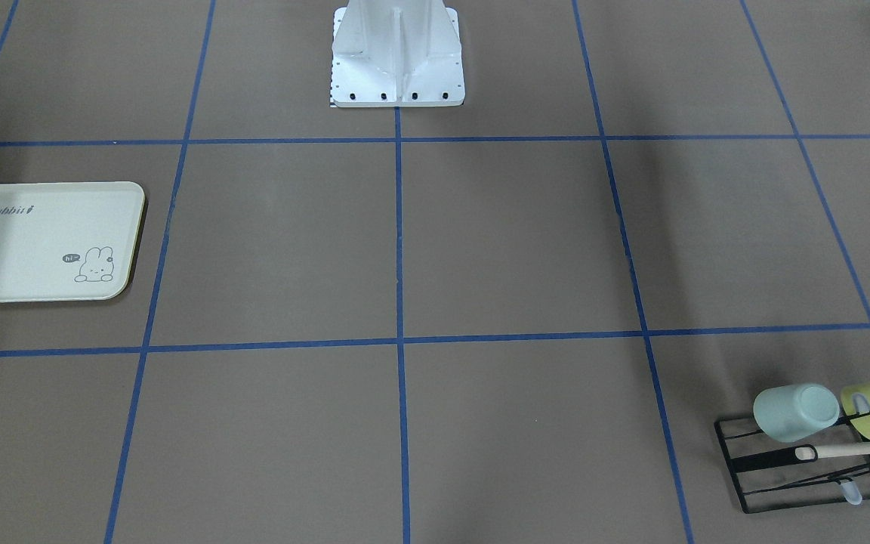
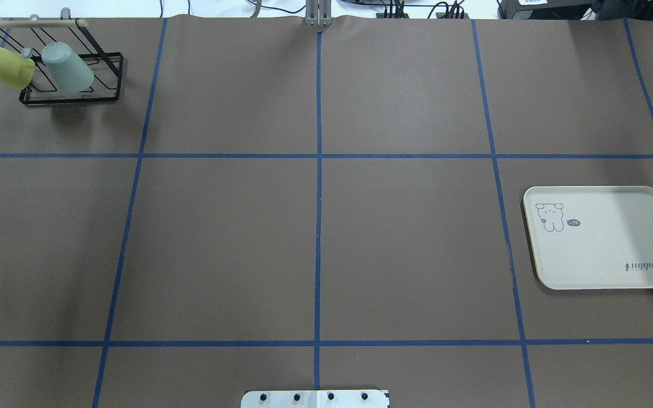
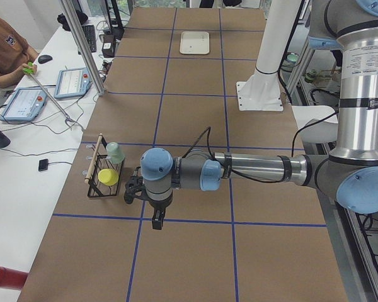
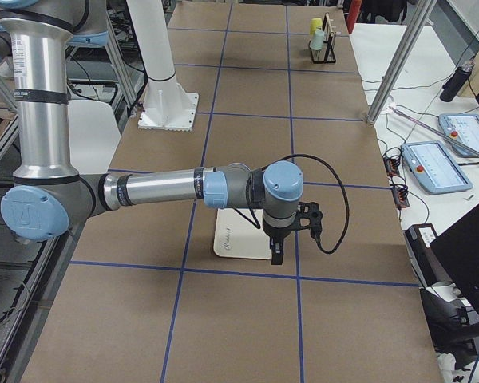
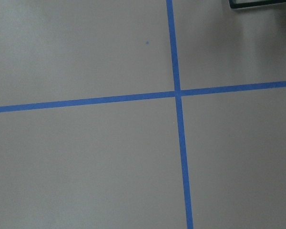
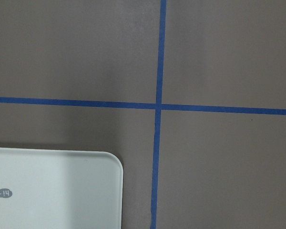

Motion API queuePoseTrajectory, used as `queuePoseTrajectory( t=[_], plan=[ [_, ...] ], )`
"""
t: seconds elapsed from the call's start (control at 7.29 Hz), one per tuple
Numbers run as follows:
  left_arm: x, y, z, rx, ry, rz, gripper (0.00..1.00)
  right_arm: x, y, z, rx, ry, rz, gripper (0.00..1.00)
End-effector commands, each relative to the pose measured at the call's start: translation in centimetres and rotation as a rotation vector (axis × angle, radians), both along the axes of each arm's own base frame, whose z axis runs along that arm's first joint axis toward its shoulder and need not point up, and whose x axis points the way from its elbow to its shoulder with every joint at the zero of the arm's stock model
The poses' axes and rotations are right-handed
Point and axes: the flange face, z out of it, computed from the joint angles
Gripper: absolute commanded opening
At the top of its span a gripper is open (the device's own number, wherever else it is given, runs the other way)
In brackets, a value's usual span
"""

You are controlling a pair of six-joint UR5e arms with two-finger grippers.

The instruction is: Left arm grabs green cup and hands to right arm on tray

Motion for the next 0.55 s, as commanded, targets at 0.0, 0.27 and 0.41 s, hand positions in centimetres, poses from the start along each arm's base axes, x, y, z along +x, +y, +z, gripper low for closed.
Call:
queuePoseTrajectory(
  t=[0.0,0.27,0.41],
  plan=[
    [0.0,-0.1,-0.4,0.006,0.0,-0.001,1.0,0.3,0.1,0.0,0.003,0.008,0.004,1.0],
    [0.1,-0.7,-1.2,0.018,-0.001,0.002,1.0,0.2,0.1,-0.1,0.004,0.001,0.004,1.0],
    [0.1,-3.6,-4.1,0.019,-0.001,0.005,1.0,0.2,0.0,-0.1,0.006,-0.001,0.004,1.0]
  ],
)
